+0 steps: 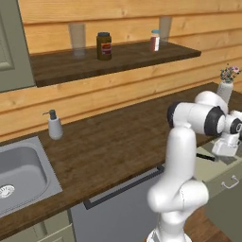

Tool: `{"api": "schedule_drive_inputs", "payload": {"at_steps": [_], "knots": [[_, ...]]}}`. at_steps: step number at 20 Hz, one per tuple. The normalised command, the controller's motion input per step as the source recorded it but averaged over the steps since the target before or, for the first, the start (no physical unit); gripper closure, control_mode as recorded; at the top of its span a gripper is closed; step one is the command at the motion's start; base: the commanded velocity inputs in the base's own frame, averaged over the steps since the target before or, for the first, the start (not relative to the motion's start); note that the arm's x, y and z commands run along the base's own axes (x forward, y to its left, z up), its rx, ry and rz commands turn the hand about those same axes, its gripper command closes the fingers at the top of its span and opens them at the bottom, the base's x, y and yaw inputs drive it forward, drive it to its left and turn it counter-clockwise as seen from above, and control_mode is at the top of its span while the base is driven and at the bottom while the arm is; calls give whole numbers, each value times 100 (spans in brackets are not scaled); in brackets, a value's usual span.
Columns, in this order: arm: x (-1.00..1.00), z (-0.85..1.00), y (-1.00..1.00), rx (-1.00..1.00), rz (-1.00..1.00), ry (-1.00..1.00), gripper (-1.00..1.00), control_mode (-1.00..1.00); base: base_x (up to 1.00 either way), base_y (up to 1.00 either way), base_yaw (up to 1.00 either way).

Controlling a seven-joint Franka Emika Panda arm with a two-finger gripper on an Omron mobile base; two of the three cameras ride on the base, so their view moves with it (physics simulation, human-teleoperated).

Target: Pick up the knife from the drawer and place it on the cutting board. Then place the meat from the plate to the cutting board.

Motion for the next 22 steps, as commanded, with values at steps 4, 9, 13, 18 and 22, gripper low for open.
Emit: {"api": "schedule_drive_inputs", "payload": {"at_steps": [4, 9, 13, 18, 22], "knots": [[46, -34, 0, 2, 4, -5, -100, -100, 0, 0, 0], [13, -64, 0, 0, 1, 0, -100, -100, 0, 0, 0], [-24, -84, 0, 0, 0, -6, -100, -100, 0, 0, 0], [-77, -53, -3, 0, -2, -7, -100, -100, 0, 0, 0], [-100, -2, -5, 0, 0, -5, -100, -100, 0, 0, 0]]}}
